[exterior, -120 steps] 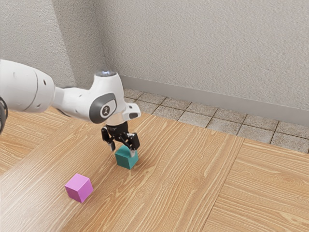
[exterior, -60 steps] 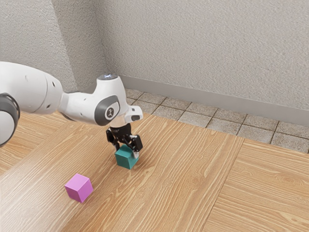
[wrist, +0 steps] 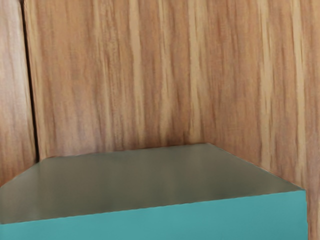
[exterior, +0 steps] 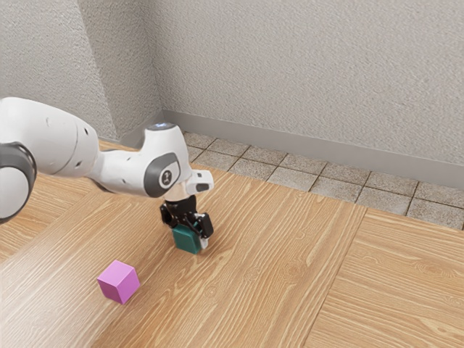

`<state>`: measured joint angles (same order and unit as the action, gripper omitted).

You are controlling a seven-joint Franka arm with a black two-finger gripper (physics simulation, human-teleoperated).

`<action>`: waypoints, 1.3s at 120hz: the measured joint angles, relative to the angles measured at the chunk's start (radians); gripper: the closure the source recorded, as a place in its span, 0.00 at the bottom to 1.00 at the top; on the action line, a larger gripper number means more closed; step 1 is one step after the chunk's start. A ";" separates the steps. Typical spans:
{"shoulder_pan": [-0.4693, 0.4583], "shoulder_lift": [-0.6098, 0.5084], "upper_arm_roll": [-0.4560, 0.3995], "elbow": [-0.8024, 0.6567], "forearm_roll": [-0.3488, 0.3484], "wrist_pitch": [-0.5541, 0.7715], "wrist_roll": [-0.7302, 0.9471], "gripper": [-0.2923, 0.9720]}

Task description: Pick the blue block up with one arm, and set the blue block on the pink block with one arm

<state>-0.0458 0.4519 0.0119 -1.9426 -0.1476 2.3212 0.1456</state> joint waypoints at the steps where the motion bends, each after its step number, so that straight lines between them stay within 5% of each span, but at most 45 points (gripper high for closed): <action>1: 0.000 0.003 0.000 0.004 0.000 0.000 0.001 0.23; 18: -0.003 0.018 0.000 0.032 0.000 0.001 0.015 0.24; 42: -0.003 -0.021 0.000 0.019 0.001 0.001 0.025 0.46; 62: 0.020 -0.415 -0.003 -0.319 0.045 -0.001 0.005 0.54; 70: 0.139 -0.576 -0.092 -0.448 0.062 -0.003 -0.010 0.56; 97: 0.250 -0.787 -0.170 -0.659 0.087 -0.015 -0.067 0.58; 156: 0.271 -0.715 -0.174 -0.666 0.109 -0.036 -0.129 0.57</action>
<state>0.2252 -0.2632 -0.1625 -2.6081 -0.0385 2.2851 0.0166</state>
